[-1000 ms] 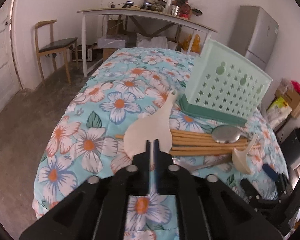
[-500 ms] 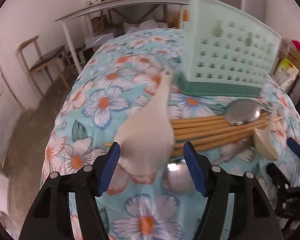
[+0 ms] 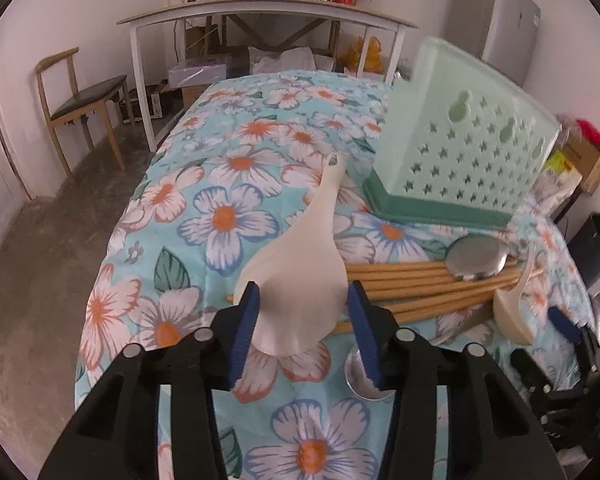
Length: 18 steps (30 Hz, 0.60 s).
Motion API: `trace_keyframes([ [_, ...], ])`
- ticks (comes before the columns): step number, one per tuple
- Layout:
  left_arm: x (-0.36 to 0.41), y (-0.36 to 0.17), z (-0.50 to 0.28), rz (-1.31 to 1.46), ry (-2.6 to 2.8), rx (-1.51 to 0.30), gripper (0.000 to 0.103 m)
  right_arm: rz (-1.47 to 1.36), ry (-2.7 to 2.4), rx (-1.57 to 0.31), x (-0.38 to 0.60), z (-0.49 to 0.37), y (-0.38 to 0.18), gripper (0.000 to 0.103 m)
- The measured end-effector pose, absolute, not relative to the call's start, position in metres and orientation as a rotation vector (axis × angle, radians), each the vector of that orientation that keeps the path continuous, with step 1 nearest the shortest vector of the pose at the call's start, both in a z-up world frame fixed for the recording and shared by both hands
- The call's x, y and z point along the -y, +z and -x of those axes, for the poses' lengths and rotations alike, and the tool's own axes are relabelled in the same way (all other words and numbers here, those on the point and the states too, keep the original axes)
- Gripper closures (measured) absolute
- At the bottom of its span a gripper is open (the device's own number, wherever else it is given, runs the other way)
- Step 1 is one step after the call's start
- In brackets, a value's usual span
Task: Organize utensils
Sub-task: 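Lift the white rice paddle up off the table with the left gripper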
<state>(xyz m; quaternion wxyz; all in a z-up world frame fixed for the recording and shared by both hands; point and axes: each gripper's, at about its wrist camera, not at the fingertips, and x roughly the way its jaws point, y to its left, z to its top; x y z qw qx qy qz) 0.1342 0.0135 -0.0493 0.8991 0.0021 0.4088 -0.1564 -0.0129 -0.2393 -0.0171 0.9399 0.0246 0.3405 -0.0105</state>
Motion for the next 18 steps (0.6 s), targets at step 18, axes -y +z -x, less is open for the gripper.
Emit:
trace_keyframes([
  [18, -0.070, -0.033, -0.147, 0.358, -0.329, -0.764, 0.078, -0.048, -0.023, -0.693, 0.240, 0.014, -0.017, 0.008],
])
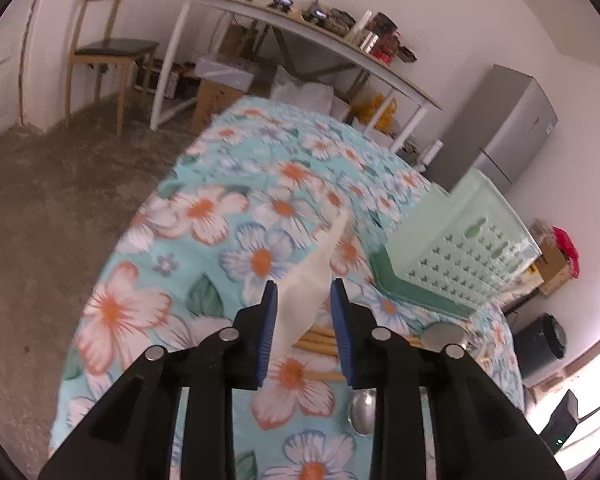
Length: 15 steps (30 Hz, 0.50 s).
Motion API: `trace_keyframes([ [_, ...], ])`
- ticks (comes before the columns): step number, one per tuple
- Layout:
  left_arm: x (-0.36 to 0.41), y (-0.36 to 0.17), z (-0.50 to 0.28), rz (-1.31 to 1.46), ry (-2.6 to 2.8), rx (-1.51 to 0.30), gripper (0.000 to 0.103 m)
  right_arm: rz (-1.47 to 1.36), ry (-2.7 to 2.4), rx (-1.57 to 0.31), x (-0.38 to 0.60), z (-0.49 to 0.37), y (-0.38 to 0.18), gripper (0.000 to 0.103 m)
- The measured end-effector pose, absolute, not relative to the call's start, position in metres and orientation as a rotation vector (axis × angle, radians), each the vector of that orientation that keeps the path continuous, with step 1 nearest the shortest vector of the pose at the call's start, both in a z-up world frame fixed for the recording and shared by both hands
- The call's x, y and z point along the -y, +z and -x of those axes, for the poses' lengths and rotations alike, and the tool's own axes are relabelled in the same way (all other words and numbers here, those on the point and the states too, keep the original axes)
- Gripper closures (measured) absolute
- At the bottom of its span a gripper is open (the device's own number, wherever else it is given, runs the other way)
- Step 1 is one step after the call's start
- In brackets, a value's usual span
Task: Organize utensils
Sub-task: 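Lift the white rice paddle up off the table with the left gripper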
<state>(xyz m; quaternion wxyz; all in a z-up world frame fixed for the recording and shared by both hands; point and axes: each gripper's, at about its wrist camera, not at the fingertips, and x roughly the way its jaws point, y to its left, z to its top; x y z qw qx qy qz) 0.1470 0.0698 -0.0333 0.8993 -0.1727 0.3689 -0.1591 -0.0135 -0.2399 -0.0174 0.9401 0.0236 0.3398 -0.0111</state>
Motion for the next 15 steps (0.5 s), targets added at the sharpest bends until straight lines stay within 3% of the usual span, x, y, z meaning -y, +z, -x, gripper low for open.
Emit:
trace_keyframes([
  [15, -0.068, -0.030, -0.149, 0.241, -0.234, -0.700, 0.083, -0.048, -0.021, -0.692, 0.240, 0.014, -0.017, 0.008],
])
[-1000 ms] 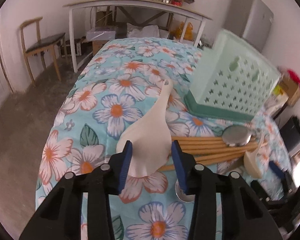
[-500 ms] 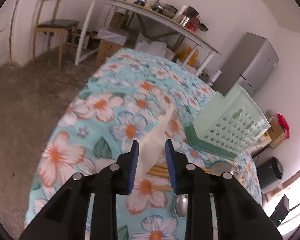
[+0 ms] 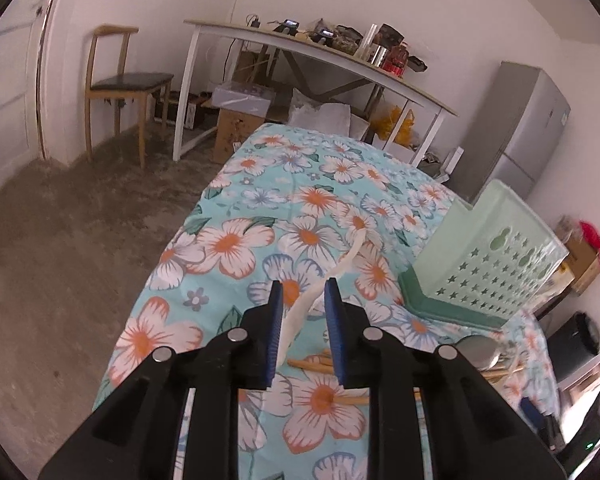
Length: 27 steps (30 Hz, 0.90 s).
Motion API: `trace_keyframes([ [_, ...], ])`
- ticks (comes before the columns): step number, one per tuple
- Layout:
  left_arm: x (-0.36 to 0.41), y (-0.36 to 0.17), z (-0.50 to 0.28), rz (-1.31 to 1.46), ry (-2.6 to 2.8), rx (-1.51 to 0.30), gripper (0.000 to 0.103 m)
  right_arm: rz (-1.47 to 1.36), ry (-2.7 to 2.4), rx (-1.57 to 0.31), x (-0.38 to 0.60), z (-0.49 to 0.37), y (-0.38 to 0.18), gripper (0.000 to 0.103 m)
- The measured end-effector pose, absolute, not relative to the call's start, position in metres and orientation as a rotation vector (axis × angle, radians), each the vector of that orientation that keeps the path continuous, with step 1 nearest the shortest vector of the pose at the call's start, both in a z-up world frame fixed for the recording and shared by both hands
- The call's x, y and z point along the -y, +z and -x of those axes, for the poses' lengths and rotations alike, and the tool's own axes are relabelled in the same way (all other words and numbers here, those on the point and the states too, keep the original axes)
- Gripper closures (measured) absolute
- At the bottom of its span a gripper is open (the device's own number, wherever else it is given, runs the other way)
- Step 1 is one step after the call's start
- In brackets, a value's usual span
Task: Organize utensils
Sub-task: 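Lift the white rice paddle up off the table with the left gripper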
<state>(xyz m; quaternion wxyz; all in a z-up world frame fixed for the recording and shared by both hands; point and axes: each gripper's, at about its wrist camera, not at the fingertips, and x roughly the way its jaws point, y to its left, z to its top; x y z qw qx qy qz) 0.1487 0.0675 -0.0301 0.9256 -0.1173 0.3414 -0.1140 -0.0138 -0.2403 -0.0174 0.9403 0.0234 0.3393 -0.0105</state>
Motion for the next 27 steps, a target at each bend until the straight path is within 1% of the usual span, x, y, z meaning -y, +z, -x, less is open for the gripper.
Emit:
trace_keyframes([
  [17, -0.050, -0.059, -0.143, 0.128, -0.200, -0.762, 0.085, -0.048, -0.021, -0.693, 0.240, 0.014, -0.017, 0.008],
  [18, -0.050, -0.061, -0.143, 0.126, -0.196, -0.765, 0.086, -0.048, -0.021, -0.693, 0.240, 0.014, -0.017, 0.008],
  [20, -0.050, -0.063, -0.142, 0.120, -0.183, -0.761, 0.097, -0.048, -0.021, -0.693, 0.240, 0.014, -0.017, 0.008],
  [22, -0.052, -0.059, -0.139, 0.122, -0.182, -0.741, 0.101, -0.048, -0.020, -0.693, 0.240, 0.014, -0.017, 0.008],
  [27, -0.053, -0.037, -0.127, 0.110, -0.185, -0.666, 0.101, -0.048, -0.021, -0.693, 0.240, 0.014, -0.017, 0.008],
])
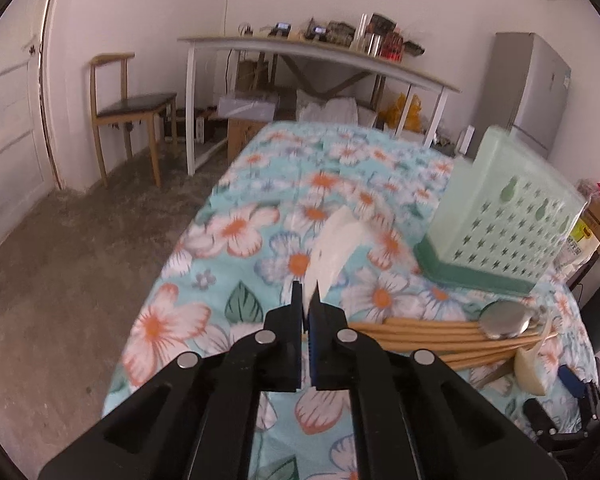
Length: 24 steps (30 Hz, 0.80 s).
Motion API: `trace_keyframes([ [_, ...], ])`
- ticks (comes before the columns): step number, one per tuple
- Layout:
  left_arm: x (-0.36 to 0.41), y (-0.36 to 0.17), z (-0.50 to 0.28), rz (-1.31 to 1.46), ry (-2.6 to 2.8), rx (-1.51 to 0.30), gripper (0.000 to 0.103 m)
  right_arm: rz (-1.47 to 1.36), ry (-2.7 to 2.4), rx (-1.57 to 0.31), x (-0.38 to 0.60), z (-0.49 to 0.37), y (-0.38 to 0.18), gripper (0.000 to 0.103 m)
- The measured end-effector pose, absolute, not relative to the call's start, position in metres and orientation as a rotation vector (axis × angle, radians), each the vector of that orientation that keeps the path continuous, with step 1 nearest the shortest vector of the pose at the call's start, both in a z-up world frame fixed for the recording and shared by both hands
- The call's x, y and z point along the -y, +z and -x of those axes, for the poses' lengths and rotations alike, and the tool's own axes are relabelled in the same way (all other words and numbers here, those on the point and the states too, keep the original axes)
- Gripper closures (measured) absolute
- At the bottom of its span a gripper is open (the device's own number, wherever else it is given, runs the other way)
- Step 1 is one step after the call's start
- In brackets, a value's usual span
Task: Organize utensils
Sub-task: 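Lift the white rice paddle up off the table with the left gripper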
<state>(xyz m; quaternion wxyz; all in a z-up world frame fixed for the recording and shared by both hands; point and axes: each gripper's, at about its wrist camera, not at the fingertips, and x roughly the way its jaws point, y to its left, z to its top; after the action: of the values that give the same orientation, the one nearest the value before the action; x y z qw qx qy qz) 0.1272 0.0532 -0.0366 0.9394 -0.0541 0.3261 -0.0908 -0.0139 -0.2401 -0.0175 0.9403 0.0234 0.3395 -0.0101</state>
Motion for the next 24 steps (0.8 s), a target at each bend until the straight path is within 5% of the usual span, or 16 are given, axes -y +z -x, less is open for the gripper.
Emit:
trace_keyframes([
  [17, -0.058, 0.008, -0.110, 0.140, -0.184, -0.532, 0.101, 0.027, 0.003, -0.701, 0.237, 0.019, -0.004, 0.009],
  [24, -0.063, 0.011, -0.111, 0.157, -0.189, -0.510, 0.101, 0.117, 0.193, -0.665, 0.198, 0.014, 0.022, 0.040],
])
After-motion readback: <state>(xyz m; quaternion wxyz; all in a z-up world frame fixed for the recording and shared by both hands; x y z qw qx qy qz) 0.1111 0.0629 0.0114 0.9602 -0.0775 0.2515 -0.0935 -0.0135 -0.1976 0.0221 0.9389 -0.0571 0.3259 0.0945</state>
